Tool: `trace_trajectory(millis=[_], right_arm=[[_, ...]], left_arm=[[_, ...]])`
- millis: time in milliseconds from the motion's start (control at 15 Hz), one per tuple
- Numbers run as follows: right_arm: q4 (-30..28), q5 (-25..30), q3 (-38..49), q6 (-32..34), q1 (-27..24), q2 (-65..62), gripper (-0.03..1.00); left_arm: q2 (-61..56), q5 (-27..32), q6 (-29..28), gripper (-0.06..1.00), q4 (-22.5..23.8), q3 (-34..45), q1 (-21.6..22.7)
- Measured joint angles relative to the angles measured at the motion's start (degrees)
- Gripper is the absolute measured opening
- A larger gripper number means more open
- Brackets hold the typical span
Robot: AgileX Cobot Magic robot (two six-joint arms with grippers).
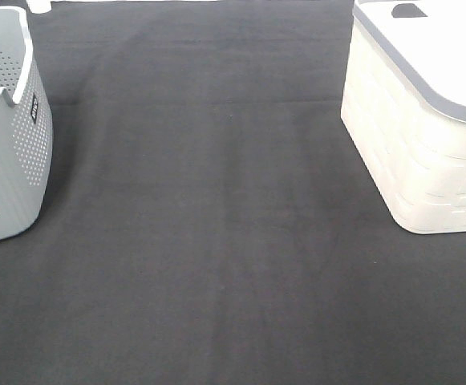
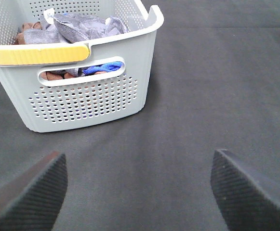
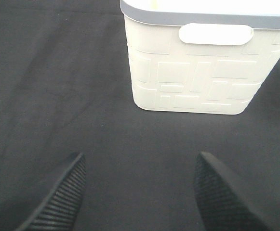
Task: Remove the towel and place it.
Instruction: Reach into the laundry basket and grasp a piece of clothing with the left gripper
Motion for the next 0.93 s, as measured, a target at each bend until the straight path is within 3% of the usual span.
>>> trace_trajectory(millis=[933], right_arm=[[0.0, 0.0, 0.0, 0.0, 0.0, 0.0, 0.65]], left_arm=[[0.0, 0.0, 0.0, 0.76, 0.0, 0.0, 0.0]])
